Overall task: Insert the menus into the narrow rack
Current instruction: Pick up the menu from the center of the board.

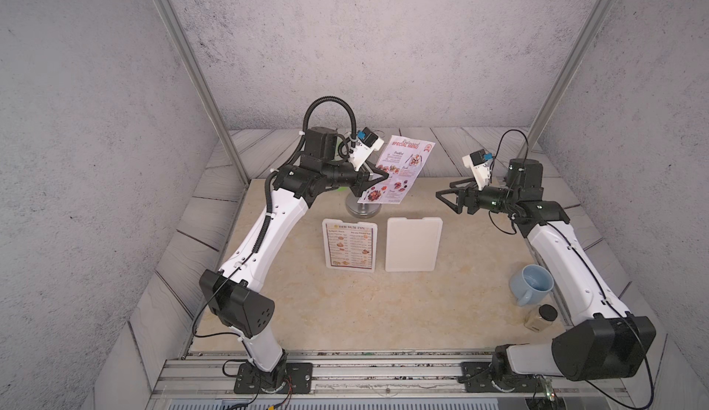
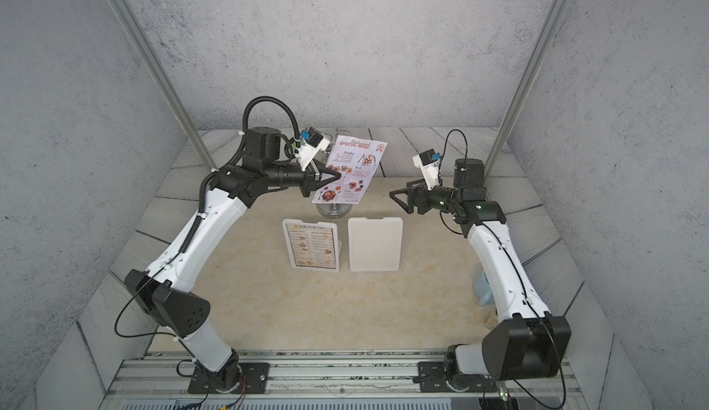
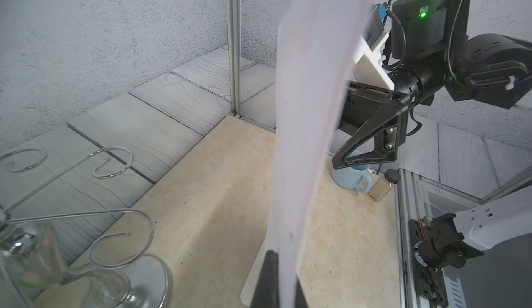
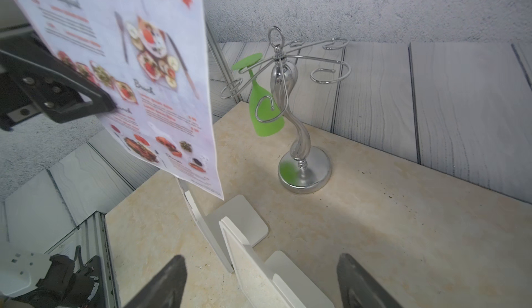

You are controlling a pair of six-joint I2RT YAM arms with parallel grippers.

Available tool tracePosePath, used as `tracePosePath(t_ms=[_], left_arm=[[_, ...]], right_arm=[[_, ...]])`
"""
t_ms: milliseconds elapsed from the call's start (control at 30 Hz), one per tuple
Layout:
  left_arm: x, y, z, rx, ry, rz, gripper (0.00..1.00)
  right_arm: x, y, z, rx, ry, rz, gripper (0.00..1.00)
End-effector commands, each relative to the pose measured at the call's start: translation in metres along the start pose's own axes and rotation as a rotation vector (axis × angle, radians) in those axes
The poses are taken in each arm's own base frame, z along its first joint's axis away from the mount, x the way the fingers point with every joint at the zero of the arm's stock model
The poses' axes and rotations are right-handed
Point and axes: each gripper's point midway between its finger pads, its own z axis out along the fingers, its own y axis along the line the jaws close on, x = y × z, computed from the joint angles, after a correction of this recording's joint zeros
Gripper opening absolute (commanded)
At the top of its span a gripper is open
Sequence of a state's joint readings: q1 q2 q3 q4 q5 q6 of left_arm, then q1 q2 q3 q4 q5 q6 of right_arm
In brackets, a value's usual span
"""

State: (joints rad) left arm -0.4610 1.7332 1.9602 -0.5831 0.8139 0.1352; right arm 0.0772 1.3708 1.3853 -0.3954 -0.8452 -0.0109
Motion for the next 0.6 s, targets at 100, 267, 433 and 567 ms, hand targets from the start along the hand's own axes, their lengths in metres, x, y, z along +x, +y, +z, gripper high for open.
tracePosePath(t_ms=[100, 267, 433, 567], left_arm=[[-0.008, -0.002, 0.004, 0.128, -0.027, -0.038, 0.0], [-0.01, -0.004, 0.008, 0.186, -0.036, -0.053, 0.0], [-0.006, 0.0, 0.014, 0.197, -0.031, -0.07, 0.0], [-0.003, 0.005, 0.021, 0.21, -0.034, -0.094, 0.0]], right_arm=[[-0.026, 0.01, 0.009, -0.138, -0.083, -0.052, 0.84], [-0.033, 0.001, 0.021, -0.179, -0.092, -0.025, 0.84], [-0.04, -0.004, 0.031, -0.23, -0.113, -0.004, 0.83], [-0.041, -0.006, 0.037, -0.28, -0.117, 0.016, 0.81]])
